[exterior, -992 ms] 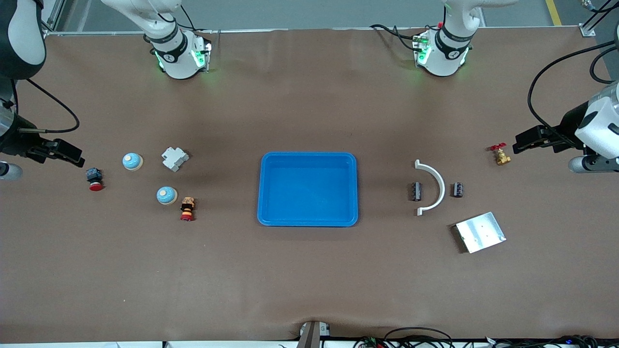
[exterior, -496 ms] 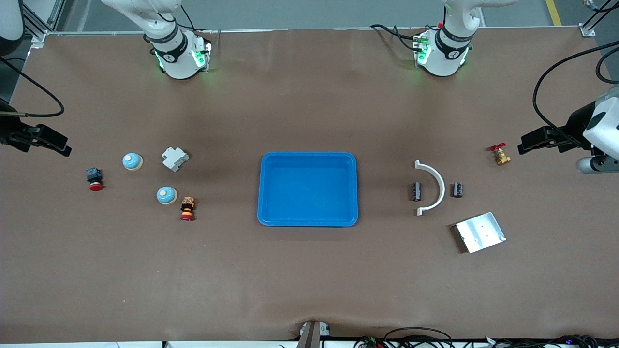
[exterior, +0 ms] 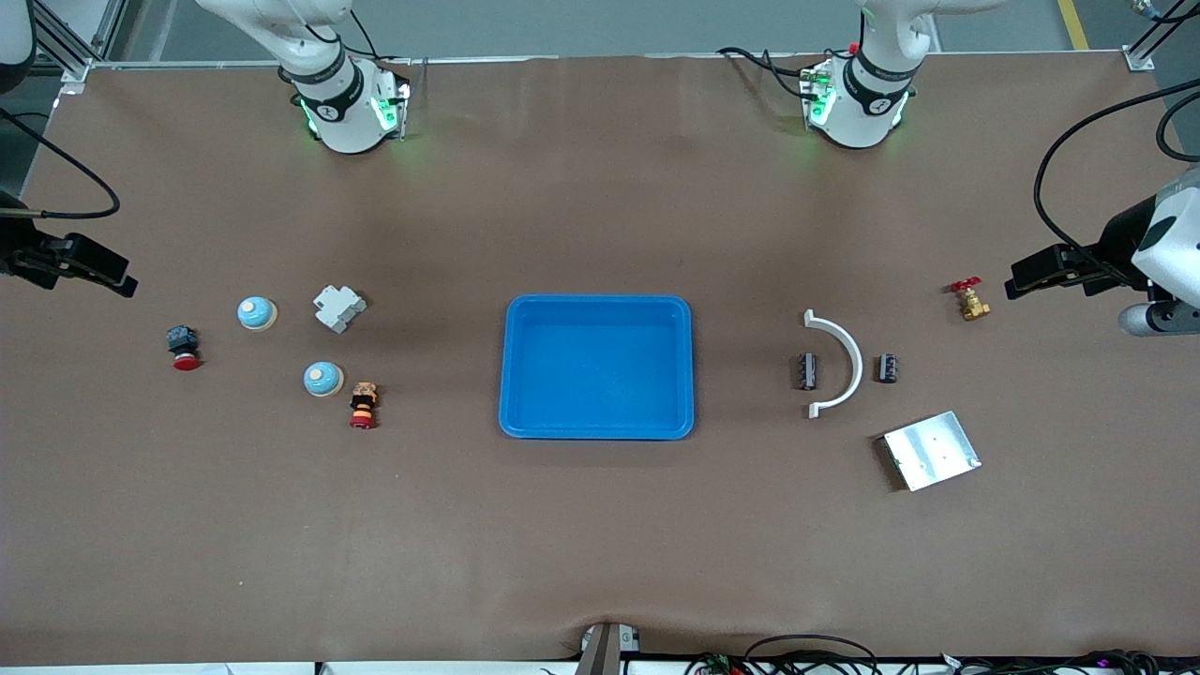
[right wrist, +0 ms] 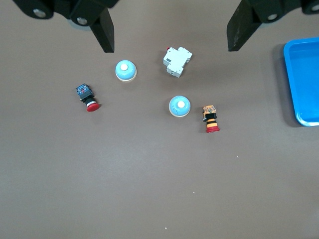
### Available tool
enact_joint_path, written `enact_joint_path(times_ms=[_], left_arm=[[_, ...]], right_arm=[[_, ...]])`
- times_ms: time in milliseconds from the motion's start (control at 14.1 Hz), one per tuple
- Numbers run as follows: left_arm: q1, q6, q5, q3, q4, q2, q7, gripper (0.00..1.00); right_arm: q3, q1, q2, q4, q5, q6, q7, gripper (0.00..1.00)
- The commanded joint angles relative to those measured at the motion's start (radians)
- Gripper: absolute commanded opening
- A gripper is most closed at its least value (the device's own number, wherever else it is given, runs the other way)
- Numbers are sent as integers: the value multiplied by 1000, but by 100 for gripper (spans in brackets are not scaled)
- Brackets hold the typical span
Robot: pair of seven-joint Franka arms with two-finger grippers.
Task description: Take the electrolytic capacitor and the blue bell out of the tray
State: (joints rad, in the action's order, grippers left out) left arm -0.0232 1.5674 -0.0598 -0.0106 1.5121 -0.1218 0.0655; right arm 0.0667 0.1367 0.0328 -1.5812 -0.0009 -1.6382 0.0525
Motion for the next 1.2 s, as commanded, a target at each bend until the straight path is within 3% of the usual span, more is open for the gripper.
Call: enact_joint_path(times_ms=[0, 1134], left_arm=[[5, -21, 12, -2, -26, -9, -1, 100], [-9, -21, 21, 9, -46, -2, 2, 100]], right_arm=[[8, 9, -13, 17, 18, 17, 10, 100], [1, -51, -37, 66, -28, 41, -109, 100]])
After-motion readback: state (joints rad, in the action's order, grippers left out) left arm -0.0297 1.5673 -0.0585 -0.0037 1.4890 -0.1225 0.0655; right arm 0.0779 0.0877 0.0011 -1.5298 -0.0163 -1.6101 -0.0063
